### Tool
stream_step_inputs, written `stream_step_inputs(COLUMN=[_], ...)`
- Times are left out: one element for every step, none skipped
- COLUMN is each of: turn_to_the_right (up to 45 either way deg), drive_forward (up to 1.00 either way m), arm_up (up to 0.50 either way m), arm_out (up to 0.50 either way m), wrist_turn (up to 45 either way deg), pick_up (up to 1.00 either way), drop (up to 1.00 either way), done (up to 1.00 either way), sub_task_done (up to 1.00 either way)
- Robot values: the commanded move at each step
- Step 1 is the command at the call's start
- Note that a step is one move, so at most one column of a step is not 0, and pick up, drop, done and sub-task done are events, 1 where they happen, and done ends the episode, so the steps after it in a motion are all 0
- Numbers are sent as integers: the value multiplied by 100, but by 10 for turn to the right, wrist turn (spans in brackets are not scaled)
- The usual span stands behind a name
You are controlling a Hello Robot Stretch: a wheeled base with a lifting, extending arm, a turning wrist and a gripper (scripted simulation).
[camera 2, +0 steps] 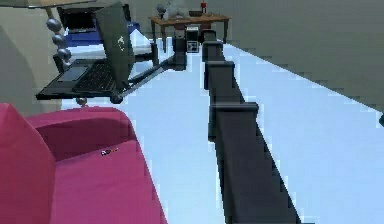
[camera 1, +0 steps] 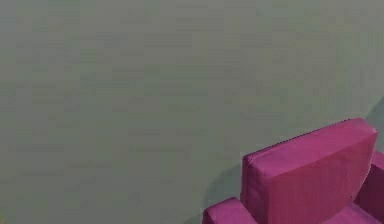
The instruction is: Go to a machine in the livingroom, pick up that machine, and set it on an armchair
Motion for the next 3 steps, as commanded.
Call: stream_step_inputs(turn_to_the_right=[0,0,0], drive_forward=[0,0,0], arm_up=[-34,-32,0], arm_out=[0,0,0], wrist_turn=[0,0,0], pick_up=[0,0,0], drop=[0,0,100], done=[0,0,0], sub_task_done=[0,0,0])
